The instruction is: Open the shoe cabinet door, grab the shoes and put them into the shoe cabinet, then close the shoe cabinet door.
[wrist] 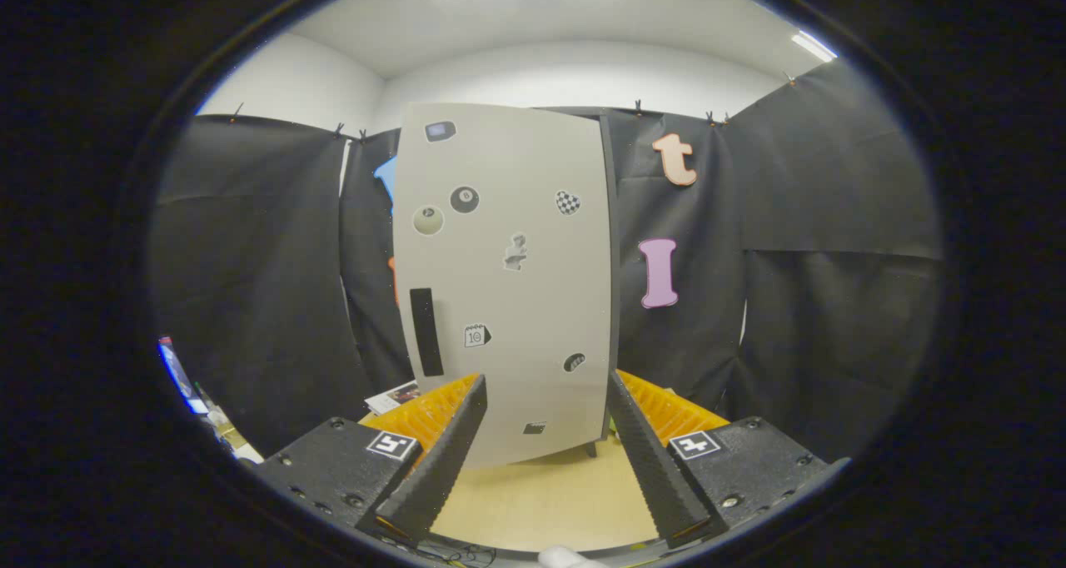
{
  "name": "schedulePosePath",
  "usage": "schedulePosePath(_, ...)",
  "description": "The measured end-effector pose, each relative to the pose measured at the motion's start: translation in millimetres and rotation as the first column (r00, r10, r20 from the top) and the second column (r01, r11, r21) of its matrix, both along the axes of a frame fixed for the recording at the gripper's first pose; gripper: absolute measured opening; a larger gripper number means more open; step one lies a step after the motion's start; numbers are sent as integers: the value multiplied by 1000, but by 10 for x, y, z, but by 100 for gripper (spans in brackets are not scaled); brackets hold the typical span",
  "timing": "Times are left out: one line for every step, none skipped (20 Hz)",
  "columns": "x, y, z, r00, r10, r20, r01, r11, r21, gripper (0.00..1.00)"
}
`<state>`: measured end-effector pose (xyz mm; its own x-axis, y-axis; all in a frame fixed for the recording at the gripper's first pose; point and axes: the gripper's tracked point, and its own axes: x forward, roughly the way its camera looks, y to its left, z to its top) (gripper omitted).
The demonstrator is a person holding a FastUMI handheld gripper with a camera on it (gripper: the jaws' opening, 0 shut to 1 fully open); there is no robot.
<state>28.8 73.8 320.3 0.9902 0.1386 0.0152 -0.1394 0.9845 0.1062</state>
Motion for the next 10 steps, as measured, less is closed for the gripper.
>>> schedulePosePath(-103, -73, 15, 1000, -13, 2, 13, 1000, 1, 95)
schedulePosePath(-199, -151, 10, 1000, -29, 1, 29, 1000, 4, 95)
schedulePosePath(-296, -209, -5, 999, -39, -2, 39, 999, 10, 95)
schedulePosePath(-377, -239, -8, 999, -40, 2, 40, 999, 17, 96)
schedulePosePath(-457, -285, -13, 999, -45, 6, 44, 999, 18, 96)
schedulePosePath(-514, -369, -16, 998, -59, 11, 58, 998, 17, 95)
schedulePosePath(-565, -436, -40, 998, -68, 14, 68, 998, 13, 95)
schedulePosePath(-591, -491, -68, 997, -74, 9, 74, 997, 12, 96)
schedulePosePath(-602, -530, -100, 997, -77, 9, 77, 997, 16, 95)
schedulePosePath(-606, -571, -134, 997, -79, 0, 79, 997, 16, 95)
